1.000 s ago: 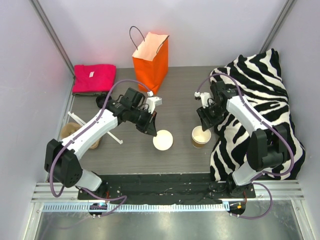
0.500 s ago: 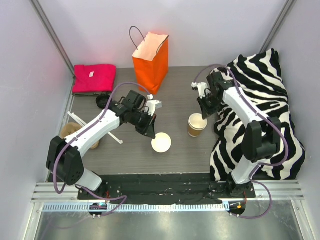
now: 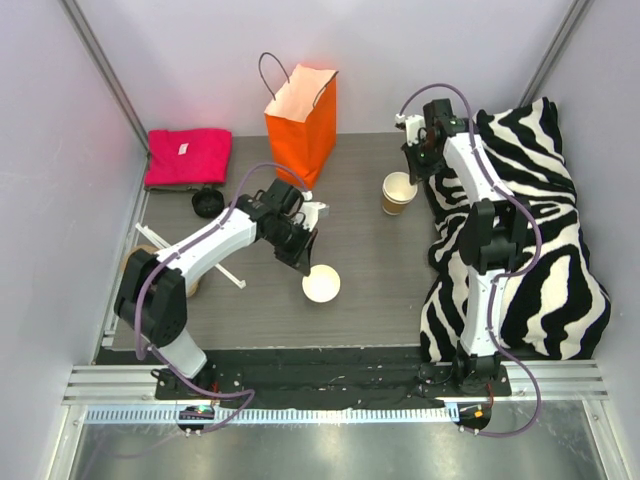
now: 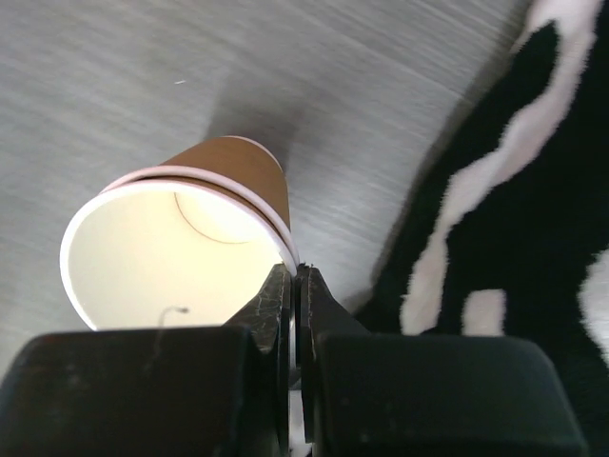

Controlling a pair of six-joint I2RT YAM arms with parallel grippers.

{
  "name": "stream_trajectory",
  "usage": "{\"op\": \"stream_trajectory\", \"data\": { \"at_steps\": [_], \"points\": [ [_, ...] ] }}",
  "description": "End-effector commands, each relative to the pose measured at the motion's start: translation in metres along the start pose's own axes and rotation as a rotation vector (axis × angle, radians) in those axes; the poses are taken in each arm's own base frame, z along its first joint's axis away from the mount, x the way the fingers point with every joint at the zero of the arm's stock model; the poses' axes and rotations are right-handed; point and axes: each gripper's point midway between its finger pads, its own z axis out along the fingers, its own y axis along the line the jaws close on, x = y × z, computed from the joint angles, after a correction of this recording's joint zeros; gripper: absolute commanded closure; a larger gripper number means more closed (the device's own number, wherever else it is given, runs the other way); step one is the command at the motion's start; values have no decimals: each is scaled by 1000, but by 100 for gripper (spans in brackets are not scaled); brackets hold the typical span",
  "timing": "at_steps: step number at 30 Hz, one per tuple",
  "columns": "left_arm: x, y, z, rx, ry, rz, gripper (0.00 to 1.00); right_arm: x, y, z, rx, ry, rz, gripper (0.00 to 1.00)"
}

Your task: Pack the takeout coffee

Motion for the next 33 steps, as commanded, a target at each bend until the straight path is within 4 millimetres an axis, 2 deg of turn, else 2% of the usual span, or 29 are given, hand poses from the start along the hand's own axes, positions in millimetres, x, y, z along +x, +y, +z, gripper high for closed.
{"op": "stream_trajectory", "data": {
  "at_steps": [1, 4, 8, 15, 18, 22, 24, 25, 27, 28, 30, 31, 33],
  "points": [
    [-16, 2, -12, -48, 6, -5, 100, -17, -7, -15, 23, -33, 18, 99],
    [-18, 5, -18, -81, 23, -2, 100, -15, -8, -8, 19, -23, 23, 96],
    [-11, 10, -24, -114, 70, 8, 100, -14, -6, -6, 11, -18, 25, 84],
    [10, 14, -21, -107, 152, -5, 100, -13, -5, -6, 2, -16, 26, 66],
    [9, 13, -19, -77, 156, -22, 99, -17, -4, -13, 2, -32, 26, 55],
    [5, 17, -17, -75, 150, -31, 96, -29, -4, -36, 17, -81, 1, 37],
    [3, 20, -18, -76, 143, -7, 94, -33, -3, -47, 15, -105, -11, 32],
    [3, 19, -17, -68, 142, -8, 92, -34, -2, -52, 9, -116, -23, 27],
    [2, 21, -18, -71, 130, -10, 86, -38, 1, -66, 1, -147, -40, 23],
    [2, 22, -18, -73, 127, -13, 74, -37, 2, -70, -15, -153, -47, 20],
    [0, 25, -22, -71, 111, -25, 62, -40, 5, -84, -22, -178, -58, 17],
    [0, 26, -25, -65, 103, -34, 53, -40, 8, -88, -40, -186, -65, 16],
    [-7, 24, -39, -27, 54, -58, 44, -45, 12, -106, -46, -223, -88, 14]
  ]
}}
